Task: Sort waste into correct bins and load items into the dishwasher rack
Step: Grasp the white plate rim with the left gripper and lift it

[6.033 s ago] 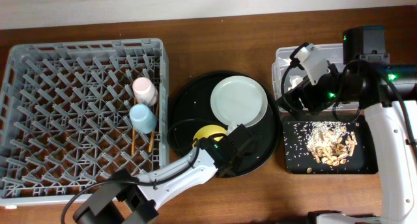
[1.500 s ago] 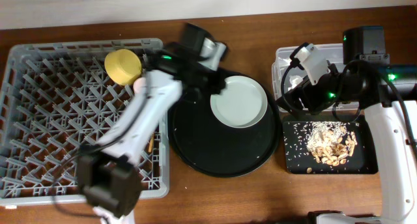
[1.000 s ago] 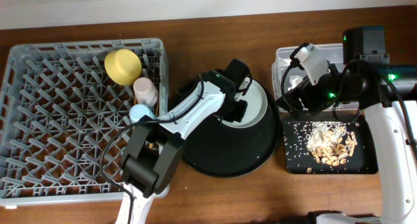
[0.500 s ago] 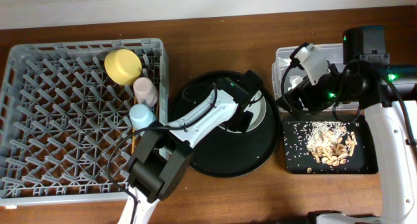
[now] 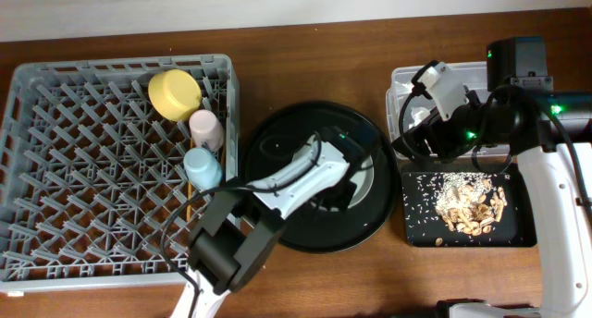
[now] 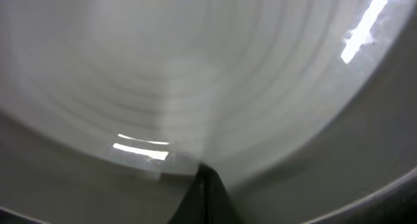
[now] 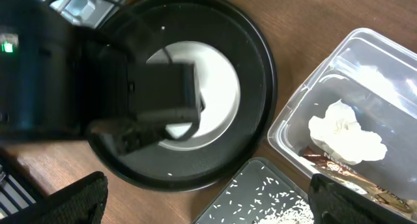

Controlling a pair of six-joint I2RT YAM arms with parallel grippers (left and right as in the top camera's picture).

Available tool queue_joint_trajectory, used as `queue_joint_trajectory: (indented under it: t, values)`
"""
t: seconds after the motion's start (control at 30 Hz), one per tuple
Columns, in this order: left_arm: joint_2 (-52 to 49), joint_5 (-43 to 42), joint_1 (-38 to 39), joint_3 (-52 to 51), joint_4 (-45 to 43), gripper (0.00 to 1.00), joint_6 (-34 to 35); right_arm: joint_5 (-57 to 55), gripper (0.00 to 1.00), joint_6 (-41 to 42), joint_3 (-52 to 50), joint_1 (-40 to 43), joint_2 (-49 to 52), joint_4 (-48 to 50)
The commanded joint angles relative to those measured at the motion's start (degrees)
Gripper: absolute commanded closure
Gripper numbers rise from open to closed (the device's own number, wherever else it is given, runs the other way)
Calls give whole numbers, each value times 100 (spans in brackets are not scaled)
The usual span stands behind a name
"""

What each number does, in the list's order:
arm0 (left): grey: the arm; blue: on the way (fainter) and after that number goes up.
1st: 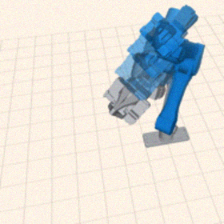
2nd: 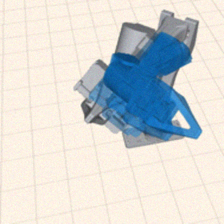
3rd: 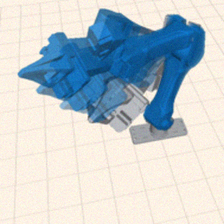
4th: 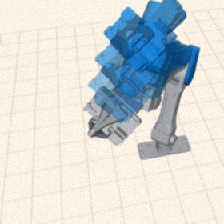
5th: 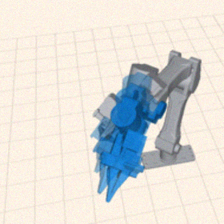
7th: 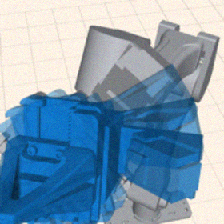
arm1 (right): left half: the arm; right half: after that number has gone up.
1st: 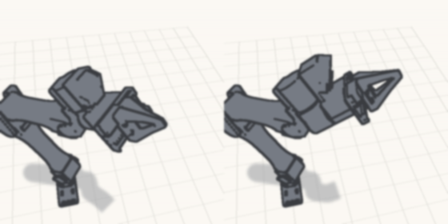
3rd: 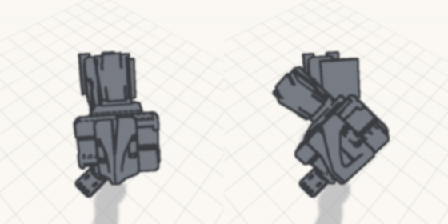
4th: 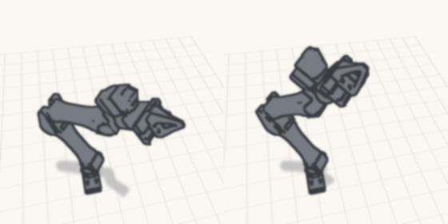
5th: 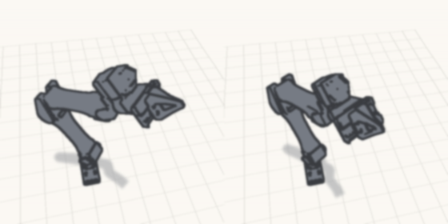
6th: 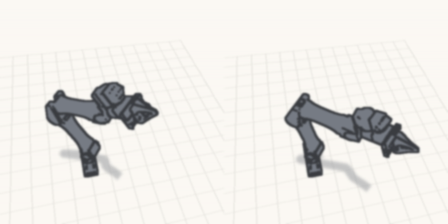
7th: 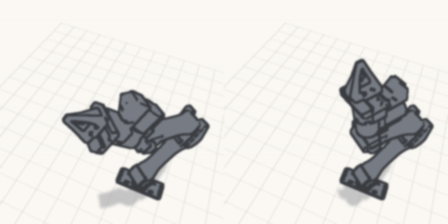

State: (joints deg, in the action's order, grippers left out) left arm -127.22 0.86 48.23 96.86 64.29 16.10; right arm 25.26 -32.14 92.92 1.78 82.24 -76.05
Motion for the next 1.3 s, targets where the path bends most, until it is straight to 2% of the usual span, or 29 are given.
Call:
queue_joint_trajectory:
  t: [0.0, 0.2, 0.3, 0.33, 0.37, 0.4, 0.47, 0.63, 0.67, 0.7, 0.8, 1.27]
  values:
    - [46, -7, 186, -136, 326, 99, 55, -48, 1, -37, 111, 11, -48, -2]
    - [710, 254, 57, -122, 476, 98, 59, -48, 1, -37, 111, 11, -48, -2]
    - [1257, 680, -236, -101, 463, 85, 149, -48, 1, -37, 111, 11, -48, -2]
    - [1370, 728, -339, -101, 452, 73, 149, -48, 1, -37, 111, 11, -48, 0]
    - [1440, 739, -426, -101, 437, 47, 173, -48, 1, -37, 111, 11, -48, -2]
    - [1515, 734, -564, -101, 431, 30, 262, -48, 1, -37, 111, 11, -48, -2]
    - [1539, 706, -800, -105, 428, 24, 361, -48, 1, -37, 111, 11, -48, -2]
    - [1429, 61, -1200, -431, 98, 28, 219, -48, 1, -37, 111, 11, -48, -2]
    - [1429, -70, -1244, -612, -133, 31, 181, -48, 1, -37, 111, 11, -48, -2]
    - [1429, -68, -1252, -789, -369, 38, 184, -48, 1, -37, 111, 11, -48, 0]
    - [1429, -70, -1252, -1292, -1078, 48, 162, -48, 1, -37, 111, 11, -48, -2]
    - [1429, -111, -1239, -2695, -2857, 48, 166, -48, 1, -37, 111, 11, -48, 0]
